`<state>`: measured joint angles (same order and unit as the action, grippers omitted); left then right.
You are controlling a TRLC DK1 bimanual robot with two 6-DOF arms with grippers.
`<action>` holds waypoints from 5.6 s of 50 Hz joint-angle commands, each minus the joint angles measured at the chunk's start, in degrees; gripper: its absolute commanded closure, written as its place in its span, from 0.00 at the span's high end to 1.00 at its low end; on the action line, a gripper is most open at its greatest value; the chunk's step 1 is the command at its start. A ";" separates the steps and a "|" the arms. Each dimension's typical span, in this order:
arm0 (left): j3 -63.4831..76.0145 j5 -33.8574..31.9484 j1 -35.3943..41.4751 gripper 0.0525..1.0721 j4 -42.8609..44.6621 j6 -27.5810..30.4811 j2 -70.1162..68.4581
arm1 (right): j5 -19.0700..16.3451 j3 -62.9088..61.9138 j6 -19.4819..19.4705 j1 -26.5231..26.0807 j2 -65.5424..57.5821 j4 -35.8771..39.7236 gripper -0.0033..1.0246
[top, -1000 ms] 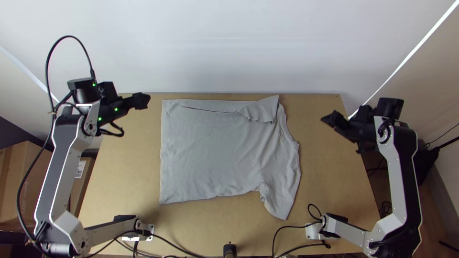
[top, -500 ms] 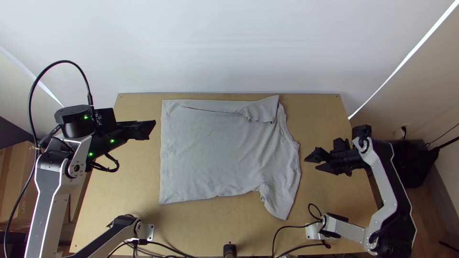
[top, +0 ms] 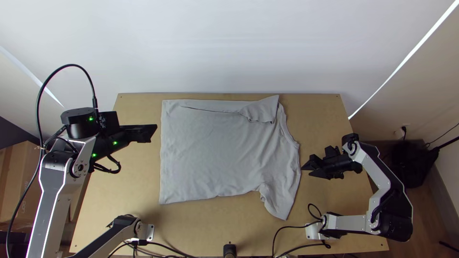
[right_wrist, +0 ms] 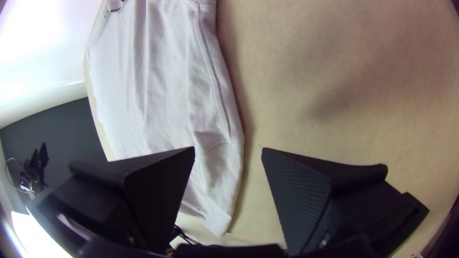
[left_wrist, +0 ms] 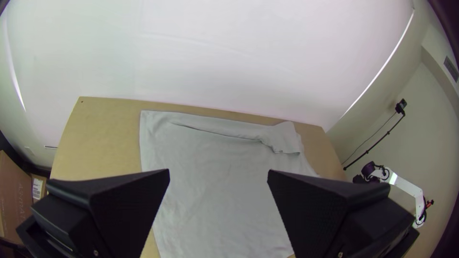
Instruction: Fold the t-shirt
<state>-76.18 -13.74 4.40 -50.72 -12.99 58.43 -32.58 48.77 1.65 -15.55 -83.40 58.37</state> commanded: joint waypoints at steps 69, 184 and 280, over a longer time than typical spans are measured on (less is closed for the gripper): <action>18.00 5.83 7.55 0.94 -33.30 34.88 -1.31 | 6.21 -10.10 -4.11 9.66 -1.33 -15.83 0.03; -6.70 7.76 -2.47 0.03 -1.58 15.45 18.12 | 6.21 13.72 -16.68 9.31 21.08 -25.50 0.03; -8.10 9.78 -9.85 0.02 16.88 3.33 -16.33 | 19.57 28.04 -27.49 27.50 41.30 -40.18 0.02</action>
<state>-93.54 -3.81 -5.72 -35.33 -9.43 45.30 -13.50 84.77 -24.05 10.70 -43.13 17.72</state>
